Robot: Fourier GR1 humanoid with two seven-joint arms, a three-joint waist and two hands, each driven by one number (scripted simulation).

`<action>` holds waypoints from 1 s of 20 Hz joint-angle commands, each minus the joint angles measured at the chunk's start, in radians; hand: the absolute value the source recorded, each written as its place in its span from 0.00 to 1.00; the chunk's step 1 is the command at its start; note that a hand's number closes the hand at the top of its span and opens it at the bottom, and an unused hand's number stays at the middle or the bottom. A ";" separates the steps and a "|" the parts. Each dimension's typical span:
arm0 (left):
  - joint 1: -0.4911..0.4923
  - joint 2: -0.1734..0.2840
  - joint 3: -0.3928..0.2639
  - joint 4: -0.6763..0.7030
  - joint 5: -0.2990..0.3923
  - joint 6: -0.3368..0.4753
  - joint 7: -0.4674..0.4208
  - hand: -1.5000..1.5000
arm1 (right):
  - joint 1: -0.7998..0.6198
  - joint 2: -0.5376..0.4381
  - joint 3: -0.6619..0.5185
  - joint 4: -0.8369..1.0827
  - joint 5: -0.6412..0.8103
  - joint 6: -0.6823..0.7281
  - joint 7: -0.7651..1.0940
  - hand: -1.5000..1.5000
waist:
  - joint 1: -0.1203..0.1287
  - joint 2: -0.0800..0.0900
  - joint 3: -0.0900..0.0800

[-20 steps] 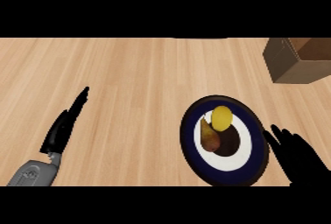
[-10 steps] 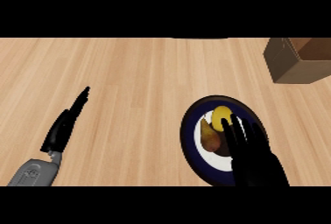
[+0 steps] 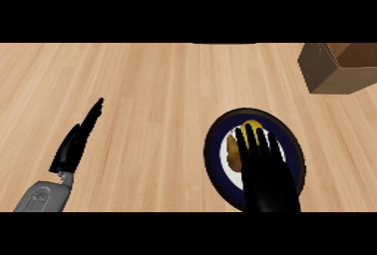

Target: Pick the pear from the plate and place it in the cardboard box

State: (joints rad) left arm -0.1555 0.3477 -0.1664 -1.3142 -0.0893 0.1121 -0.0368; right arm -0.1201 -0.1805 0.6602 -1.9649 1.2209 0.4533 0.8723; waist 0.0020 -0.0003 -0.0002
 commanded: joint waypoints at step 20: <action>0.030 -0.076 0.101 -0.030 -0.105 -0.093 0.003 0.50 | -0.107 0.108 -0.170 0.394 0.143 -0.136 -0.200 0.00 | 0.000 0.000 0.000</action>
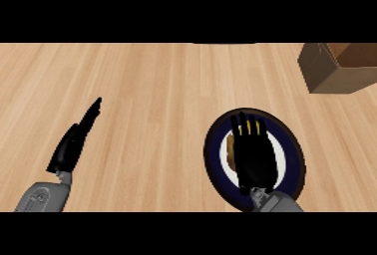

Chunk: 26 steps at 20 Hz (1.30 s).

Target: Pick the pear from the plate and place it in the cardboard box

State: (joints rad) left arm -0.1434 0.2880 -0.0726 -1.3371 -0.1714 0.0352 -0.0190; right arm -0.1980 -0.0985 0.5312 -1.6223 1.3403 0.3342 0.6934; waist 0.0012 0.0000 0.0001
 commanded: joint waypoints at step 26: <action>0.064 -0.067 0.079 -0.018 -0.095 -0.055 -0.065 0.50 | -0.079 0.042 -0.070 0.301 0.122 -0.157 -0.156 1.00 | 0.005 0.000 0.000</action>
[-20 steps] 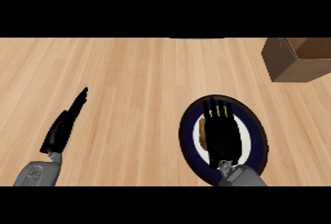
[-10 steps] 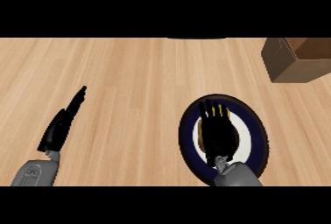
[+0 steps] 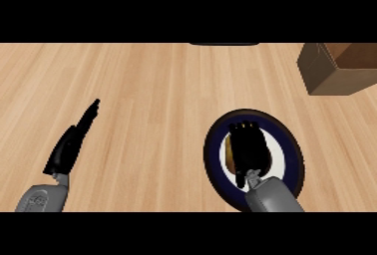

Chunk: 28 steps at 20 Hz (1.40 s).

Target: Pick the pear from the plate and place it in the cardboard box

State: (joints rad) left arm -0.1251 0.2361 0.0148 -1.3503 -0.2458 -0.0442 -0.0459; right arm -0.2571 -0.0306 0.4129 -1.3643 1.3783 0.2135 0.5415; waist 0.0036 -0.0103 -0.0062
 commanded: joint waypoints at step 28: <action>-0.049 -0.038 0.026 0.039 -0.030 0.000 0.025 0.50 | -0.394 -0.159 -0.265 0.098 -0.164 -0.026 -0.420 1.00 | -0.010 0.008 0.006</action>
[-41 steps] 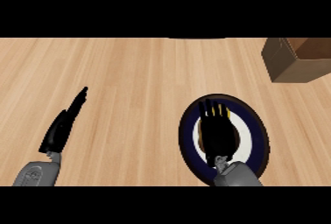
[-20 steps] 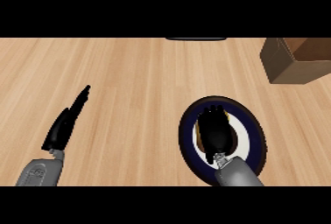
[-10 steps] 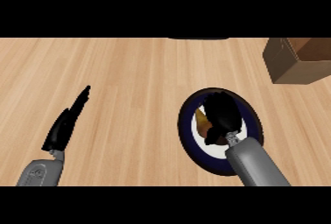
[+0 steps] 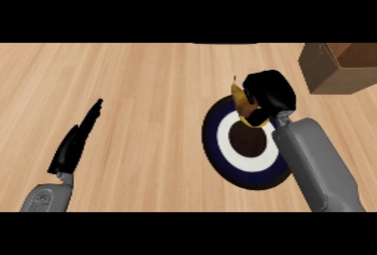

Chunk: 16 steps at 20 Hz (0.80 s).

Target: Pick the pear from the plate and place it in the cardboard box

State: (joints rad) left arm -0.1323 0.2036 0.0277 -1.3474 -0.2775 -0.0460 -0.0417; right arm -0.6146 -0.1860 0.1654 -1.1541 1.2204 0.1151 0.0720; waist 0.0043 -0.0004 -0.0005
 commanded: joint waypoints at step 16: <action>0.005 -0.009 0.009 0.010 -0.018 0.004 -0.017 0.50 | -0.091 -0.213 -0.344 -0.388 -0.087 0.209 0.218 1.00 | -0.009 -0.001 0.000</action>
State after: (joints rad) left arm -0.1280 0.2028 0.0415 -1.3572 -0.2797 -0.0542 -0.0368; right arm -0.6984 -0.3632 -0.1026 -1.4944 1.1687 0.2892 0.2611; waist -0.0034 -0.0024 -0.0003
